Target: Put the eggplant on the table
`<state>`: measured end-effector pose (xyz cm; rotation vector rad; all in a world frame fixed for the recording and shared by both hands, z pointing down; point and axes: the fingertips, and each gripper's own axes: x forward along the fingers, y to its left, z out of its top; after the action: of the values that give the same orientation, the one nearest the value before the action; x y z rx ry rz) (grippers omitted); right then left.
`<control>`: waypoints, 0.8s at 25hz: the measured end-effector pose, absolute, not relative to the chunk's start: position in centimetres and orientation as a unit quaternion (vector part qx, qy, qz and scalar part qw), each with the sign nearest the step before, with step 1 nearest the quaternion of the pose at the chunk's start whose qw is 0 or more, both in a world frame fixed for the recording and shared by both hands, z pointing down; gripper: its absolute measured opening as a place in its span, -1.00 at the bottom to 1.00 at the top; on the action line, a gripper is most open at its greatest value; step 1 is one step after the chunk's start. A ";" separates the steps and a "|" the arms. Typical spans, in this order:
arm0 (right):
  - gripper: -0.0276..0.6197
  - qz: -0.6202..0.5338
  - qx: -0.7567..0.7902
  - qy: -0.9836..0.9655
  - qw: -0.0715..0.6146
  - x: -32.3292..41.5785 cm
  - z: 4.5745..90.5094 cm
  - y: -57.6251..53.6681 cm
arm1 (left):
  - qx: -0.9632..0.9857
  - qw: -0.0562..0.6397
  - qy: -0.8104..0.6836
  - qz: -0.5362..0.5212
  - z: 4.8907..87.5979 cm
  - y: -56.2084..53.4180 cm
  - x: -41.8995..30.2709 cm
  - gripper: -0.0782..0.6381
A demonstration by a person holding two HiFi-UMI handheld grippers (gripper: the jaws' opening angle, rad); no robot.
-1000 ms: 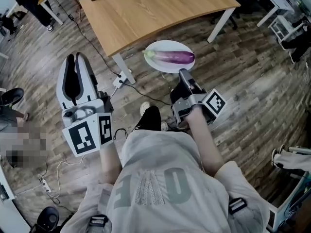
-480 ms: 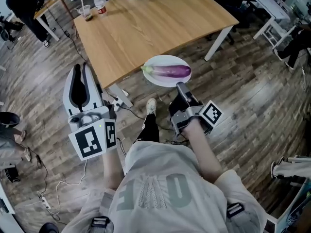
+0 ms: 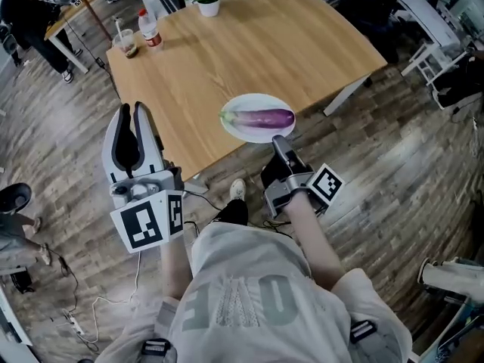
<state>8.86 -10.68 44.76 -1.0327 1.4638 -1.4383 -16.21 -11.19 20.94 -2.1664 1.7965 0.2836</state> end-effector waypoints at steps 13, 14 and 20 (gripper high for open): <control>-0.84 -0.583 -0.412 0.583 0.388 9.1 45.8 -25.6 | -0.758 0.149 0.628 0.092 20.3 -24.8 -15.3 -0.55; -0.84 -0.589 -0.414 0.579 0.384 9.0 46.2 -25.9 | -0.759 0.144 0.629 0.089 20.5 -25.3 -15.2 -0.55; -0.84 -0.606 -0.413 0.584 0.348 9.1 48.7 -28.3 | -0.751 0.138 0.640 0.085 20.5 -27.9 -14.1 -0.55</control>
<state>9.14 -28.33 48.65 -1.0708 1.5137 -1.5724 -14.06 -27.92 20.46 -2.1717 1.8520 0.2453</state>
